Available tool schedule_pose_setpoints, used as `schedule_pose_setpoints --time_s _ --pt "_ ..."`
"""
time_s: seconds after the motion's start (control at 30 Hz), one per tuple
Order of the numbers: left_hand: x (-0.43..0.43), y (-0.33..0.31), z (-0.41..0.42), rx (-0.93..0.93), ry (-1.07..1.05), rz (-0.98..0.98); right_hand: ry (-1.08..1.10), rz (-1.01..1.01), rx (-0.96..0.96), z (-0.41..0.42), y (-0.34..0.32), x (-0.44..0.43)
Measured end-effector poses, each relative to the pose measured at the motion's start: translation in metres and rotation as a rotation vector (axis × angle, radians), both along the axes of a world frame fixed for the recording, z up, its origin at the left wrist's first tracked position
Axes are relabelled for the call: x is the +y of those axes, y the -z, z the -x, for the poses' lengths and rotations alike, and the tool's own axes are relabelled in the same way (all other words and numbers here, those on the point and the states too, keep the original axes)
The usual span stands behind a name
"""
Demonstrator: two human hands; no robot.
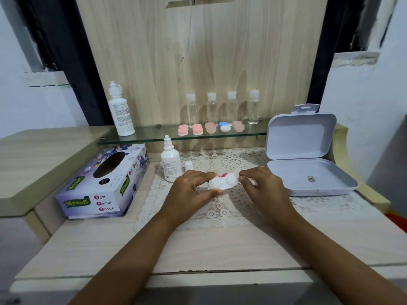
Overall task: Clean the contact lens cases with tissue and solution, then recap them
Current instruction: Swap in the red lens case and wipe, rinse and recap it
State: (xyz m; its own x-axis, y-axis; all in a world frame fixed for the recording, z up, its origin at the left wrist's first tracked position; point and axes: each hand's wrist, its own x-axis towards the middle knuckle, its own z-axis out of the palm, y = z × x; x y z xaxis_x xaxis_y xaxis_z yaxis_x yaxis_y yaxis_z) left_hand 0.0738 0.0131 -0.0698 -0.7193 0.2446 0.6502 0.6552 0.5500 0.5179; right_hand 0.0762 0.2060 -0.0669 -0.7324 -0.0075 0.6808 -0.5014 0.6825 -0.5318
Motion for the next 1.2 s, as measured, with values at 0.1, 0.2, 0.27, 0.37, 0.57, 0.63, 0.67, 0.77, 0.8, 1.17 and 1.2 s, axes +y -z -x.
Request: schedule_pose_setpoints --time_s 0.1,0.2,0.27,0.37,0.57,0.63,0.67,0.77,0.8,1.17,1.2 --pt "-0.001 0.001 0.001 -0.001 -0.007 0.003 -0.083 0.151 -0.287 -0.003 -0.004 -0.001" --pt "-0.002 0.003 0.002 -0.048 0.004 -0.016 -0.122 0.126 -0.337 -0.005 -0.005 -0.003" --pt "-0.002 0.003 0.001 -0.104 0.03 -0.05 -0.155 0.174 -0.362 -0.005 -0.005 -0.004" --pt "0.0 0.0 -0.001 -0.179 0.054 -0.103 -0.182 0.202 -0.376 -0.006 -0.006 -0.003" --pt "0.005 -0.002 0.0 -0.324 -0.002 -0.199 -0.141 -0.083 -0.112 -0.008 -0.001 -0.003" --pt "0.005 -0.001 0.001 -0.347 -0.03 -0.165 -0.162 -0.157 -0.05 -0.007 0.001 -0.003" --pt "0.004 -0.001 0.001 -0.353 -0.033 -0.143 -0.168 -0.172 -0.044 -0.006 0.002 -0.002" --pt "0.004 -0.001 0.0 -0.323 -0.067 -0.075 -0.164 -0.199 -0.068 -0.005 0.003 -0.002" --pt "0.003 -0.001 0.0 -0.3 -0.09 -0.037 -0.143 -0.22 -0.092 -0.004 0.004 -0.002" --pt "0.001 0.005 0.008 -0.255 -0.223 0.279 -0.03 -0.521 -0.404 0.001 0.009 0.005" --pt "0.0 0.005 0.008 -0.259 -0.234 0.311 -0.023 -0.511 -0.378 0.002 0.012 0.007"
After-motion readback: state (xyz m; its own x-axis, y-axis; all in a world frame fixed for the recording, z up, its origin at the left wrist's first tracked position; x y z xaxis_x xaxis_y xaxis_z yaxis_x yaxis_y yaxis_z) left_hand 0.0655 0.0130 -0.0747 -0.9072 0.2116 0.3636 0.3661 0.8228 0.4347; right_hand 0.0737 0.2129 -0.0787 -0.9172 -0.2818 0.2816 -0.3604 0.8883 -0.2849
